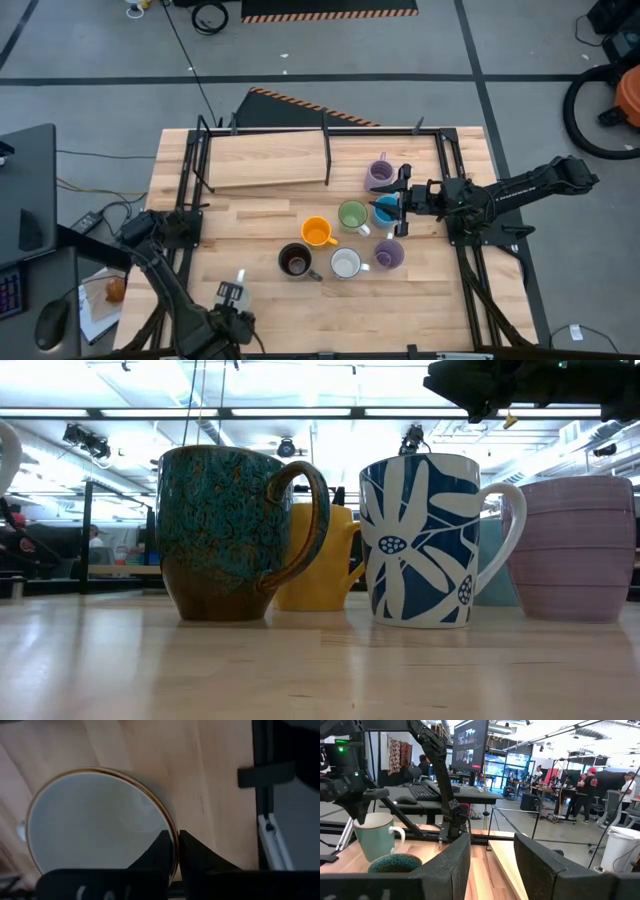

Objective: Place coffee mugs
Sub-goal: Put the light green mug on the shelf

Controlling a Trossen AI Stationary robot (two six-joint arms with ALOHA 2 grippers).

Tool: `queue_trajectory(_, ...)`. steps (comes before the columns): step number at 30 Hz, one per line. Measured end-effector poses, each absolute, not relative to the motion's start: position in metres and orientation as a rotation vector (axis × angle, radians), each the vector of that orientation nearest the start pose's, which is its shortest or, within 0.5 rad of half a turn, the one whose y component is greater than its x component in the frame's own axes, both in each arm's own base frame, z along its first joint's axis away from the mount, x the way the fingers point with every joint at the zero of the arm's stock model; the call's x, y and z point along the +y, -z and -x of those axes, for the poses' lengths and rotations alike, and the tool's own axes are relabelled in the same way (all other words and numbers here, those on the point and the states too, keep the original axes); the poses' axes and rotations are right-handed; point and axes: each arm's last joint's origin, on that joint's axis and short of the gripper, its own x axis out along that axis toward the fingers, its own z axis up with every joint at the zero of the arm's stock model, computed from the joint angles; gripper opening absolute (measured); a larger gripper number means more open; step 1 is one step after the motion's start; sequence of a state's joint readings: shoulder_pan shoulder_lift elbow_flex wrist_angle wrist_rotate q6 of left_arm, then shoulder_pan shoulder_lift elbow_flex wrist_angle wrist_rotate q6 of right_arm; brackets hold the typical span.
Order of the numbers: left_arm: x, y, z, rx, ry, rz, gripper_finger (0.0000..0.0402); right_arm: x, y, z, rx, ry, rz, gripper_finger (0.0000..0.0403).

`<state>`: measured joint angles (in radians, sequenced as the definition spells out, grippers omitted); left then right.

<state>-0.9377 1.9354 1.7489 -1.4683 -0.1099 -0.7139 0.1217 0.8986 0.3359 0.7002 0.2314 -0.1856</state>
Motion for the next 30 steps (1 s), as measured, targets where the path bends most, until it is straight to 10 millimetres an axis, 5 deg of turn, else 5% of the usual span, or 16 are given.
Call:
queue_trajectory(10,-0.216,-0.309,-0.241,1.531,-0.115,-0.077,0.0024,0.017,-0.243,-0.189,-0.120,0.120,0.143,0.0158)
queue_trajectory(17,-0.131,-0.344,-0.248,1.429,-0.148,-0.050,0.0024,0.017,-0.239,-0.190,-0.085,0.097,0.108,0.0158)
queue_trajectory(30,0.018,-0.346,-0.276,1.470,-0.055,-0.233,0.0024,0.018,-0.234,-0.190,-0.041,0.082,-0.001,0.0158)
